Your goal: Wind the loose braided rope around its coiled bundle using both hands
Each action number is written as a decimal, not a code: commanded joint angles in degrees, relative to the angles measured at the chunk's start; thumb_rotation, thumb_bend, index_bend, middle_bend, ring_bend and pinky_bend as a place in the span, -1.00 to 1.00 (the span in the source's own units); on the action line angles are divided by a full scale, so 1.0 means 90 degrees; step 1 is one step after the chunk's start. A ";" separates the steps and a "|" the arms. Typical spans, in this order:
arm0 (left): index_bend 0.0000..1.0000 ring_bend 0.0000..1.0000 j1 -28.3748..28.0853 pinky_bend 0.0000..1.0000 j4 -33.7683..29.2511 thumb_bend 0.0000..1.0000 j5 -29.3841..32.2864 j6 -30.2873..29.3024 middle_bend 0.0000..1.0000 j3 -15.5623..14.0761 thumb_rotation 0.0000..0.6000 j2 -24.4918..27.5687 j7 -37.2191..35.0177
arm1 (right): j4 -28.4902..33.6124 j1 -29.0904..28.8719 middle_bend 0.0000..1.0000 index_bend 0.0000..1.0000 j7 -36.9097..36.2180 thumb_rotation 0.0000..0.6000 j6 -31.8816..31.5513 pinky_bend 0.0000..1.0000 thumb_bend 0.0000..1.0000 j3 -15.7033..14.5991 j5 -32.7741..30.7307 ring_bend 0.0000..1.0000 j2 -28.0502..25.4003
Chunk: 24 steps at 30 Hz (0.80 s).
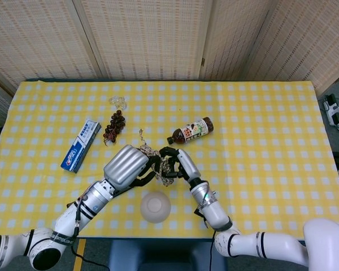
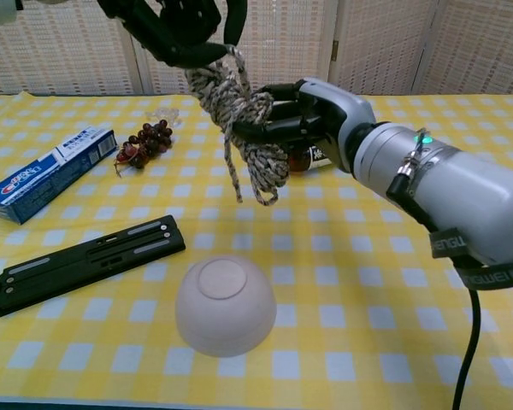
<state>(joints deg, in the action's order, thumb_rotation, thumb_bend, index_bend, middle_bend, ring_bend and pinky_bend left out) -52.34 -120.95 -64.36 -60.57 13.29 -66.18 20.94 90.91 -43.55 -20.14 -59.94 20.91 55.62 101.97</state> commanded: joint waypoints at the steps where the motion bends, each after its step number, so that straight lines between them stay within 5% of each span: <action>1: 0.24 0.55 0.0399 0.50 0.0029 0.07 -0.0501 -0.0030 0.69 -0.0336 1.00 0.0269 -0.0508 | -0.0283 0.0239 0.52 0.81 -0.0529 1.00 -0.0321 0.39 0.20 0.0362 0.0094 0.61 0.0227; 12: 0.25 0.55 0.0839 0.50 0.1168 0.07 -0.0358 0.0578 0.69 -0.0742 1.00 0.0387 -0.1726 | -0.0010 0.0823 0.52 0.81 -0.2662 1.00 0.0050 0.39 0.20 0.0576 0.1251 0.61 -0.0557; 24: 0.25 0.54 0.0775 0.50 0.2210 0.07 0.0554 0.1045 0.69 -0.0574 1.00 -0.0012 -0.1879 | 0.0252 0.1092 0.52 0.81 -0.3991 1.00 0.0199 0.40 0.20 0.0247 0.2268 0.61 -0.1197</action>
<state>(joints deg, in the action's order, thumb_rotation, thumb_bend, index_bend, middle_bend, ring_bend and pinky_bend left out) -45.13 -101.64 -60.10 -51.60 7.75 -65.80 3.90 92.79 -34.05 -54.92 -58.57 23.98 74.77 92.09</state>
